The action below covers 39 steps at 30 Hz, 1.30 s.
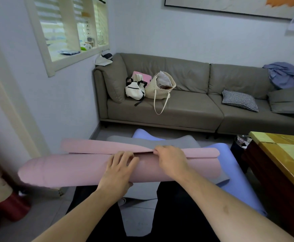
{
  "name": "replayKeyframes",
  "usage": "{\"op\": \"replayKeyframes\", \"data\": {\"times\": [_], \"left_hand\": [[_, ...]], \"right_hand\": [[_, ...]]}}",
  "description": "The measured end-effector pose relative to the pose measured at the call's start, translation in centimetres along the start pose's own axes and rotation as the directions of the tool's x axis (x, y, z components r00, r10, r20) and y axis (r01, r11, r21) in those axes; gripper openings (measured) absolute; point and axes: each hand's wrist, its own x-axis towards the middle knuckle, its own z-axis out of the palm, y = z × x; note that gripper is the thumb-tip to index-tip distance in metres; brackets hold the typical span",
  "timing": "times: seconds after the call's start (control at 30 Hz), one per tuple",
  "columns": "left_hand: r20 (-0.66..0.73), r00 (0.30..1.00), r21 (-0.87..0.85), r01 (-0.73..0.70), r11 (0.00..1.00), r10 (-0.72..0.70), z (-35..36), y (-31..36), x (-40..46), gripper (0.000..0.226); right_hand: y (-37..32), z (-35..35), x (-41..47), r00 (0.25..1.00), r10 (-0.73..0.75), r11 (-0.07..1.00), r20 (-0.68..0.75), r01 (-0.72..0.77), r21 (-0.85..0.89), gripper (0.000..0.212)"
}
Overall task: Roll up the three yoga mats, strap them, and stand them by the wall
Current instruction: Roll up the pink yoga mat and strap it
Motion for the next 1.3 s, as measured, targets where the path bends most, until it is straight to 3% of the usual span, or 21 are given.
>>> {"op": "replayKeyframes", "data": {"times": [0.1, 0.37, 0.4, 0.47, 0.53, 0.6, 0.7, 0.83, 1.0, 1.13, 1.23, 1.3], "left_hand": [[-0.010, 1.000, -0.047, 0.007, 0.999, -0.008, -0.1, -0.7, 0.2, 0.099], [-0.056, 0.998, -0.083, 0.013, 0.996, -0.018, -0.5, -0.6, -0.2, 0.095], [-0.068, 0.997, -0.101, 0.024, 0.995, -0.031, -0.5, -0.6, -0.3, 0.093], [-0.066, 0.997, -0.104, 0.034, 0.994, -0.040, -0.5, -0.6, -0.3, 0.087], [-0.055, 0.998, -0.089, 0.032, 0.996, -0.037, -0.3, -0.3, -0.3, 0.083], [-0.061, 0.997, -0.106, 0.038, 0.994, -0.044, -0.1, -0.2, -0.4, 0.083], [-0.118, 0.991, -0.144, 0.051, 0.988, -0.068, 0.2, -0.2, -0.7, 0.081], [-0.173, 0.985, -0.022, 0.021, 1.000, -0.025, -0.7, 0.6, -0.8, 0.079], [0.075, 0.983, 0.118, 0.156, 0.981, -0.165, -1.5, 0.0, 1.2, 0.122], [0.200, 0.960, 0.216, 0.150, 0.965, -0.194, -1.1, 0.0, 1.6, 0.107], [0.162, 0.976, 0.194, 0.114, 0.974, -0.146, -0.6, 0.0, 0.8, 0.107], [0.087, 0.991, 0.172, 0.086, 0.981, -0.102, -0.3, -0.1, 0.2, 0.105]], "right_hand": [[-0.2, -0.7, -0.1, 0.999, 0.005, 0.998, -0.054, -0.002, 0.061, 0.020], [0.0, -0.7, -1.9, 0.998, -0.050, 0.993, -0.026, 0.052, 0.104, 0.021], [0.0, -0.7, -2.2, 0.994, -0.106, 0.992, 0.009, 0.105, 0.074, 0.030], [-0.3, -0.7, -2.8, 0.973, -0.182, 0.978, 0.140, 0.193, -0.074, 0.073], [-1.2, -0.7, -3.4, 0.961, -0.141, 0.970, 0.238, 0.182, -0.163, 0.113], [-2.3, 0.0, -3.8, 0.965, -0.090, 0.972, 0.248, 0.140, -0.190, 0.128], [-2.8, 0.7, -3.7, 0.973, -0.049, 0.972, 0.226, 0.099, -0.215, 0.118], [-3.0, 0.7, -3.2, 0.981, -0.032, 0.982, 0.194, 0.067, -0.176, 0.105], [-3.2, 0.9, -3.0, 0.981, -0.024, 0.989, 0.194, 0.052, -0.136, 0.100], [-3.2, 0.9, -2.7, 0.982, -0.044, 0.978, 0.181, 0.079, -0.191, 0.095], [-3.9, 1.1, -2.1, 0.981, -0.131, 0.964, 0.141, 0.160, -0.212, 0.091], [-4.6, 1.4, -1.4, 0.974, -0.143, 0.969, 0.175, 0.175, -0.177, 0.104]]}}
